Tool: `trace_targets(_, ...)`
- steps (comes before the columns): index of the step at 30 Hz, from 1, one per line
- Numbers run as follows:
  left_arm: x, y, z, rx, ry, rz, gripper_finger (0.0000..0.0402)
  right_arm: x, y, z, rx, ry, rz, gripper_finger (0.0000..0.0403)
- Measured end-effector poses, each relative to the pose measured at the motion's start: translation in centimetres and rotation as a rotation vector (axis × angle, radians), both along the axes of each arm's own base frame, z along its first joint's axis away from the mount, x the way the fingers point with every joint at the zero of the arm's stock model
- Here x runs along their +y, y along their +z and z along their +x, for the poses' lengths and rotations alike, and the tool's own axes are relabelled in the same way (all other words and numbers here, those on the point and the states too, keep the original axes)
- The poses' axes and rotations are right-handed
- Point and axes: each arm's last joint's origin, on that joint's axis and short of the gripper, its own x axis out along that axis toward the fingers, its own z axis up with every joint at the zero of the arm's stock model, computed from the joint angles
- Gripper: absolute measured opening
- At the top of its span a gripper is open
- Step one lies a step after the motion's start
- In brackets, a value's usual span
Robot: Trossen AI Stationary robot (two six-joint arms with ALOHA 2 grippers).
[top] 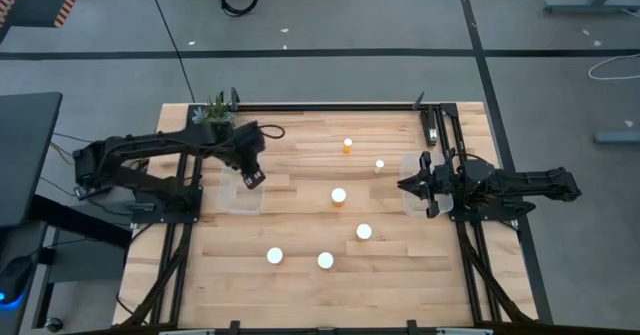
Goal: Pick and place medicine bottles into bin by pill shape (circle, oval)
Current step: Put the small yellow pill bottle into the left transparent bin
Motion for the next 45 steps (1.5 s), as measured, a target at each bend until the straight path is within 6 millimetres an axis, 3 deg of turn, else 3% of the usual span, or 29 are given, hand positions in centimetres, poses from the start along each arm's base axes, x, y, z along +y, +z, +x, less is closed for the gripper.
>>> trace_targets(9,-0.5,-4.7,-2.0,0.036,0.064,0.044,0.0142,0.0,0.0,0.0,-0.001,0.000,0.000,0.0046)
trace_targets(19,-0.3,-6.9,-2.3,0.001,0.149,0.125,0.0147,0.0,0.0,0.0,0.000,0.000,0.000,0.0046)
trace_targets(27,-0.1,-7.2,-2.4,-0.018,0.199,0.163,0.0138,0.0,0.0,0.0,-0.001,0.000,0.000,0.0046)
trace_targets(45,0.0,-7.3,-2.1,-0.038,0.213,0.162,0.0160,0.0,0.0,0.0,-0.001,0.000,0.000,0.0046)
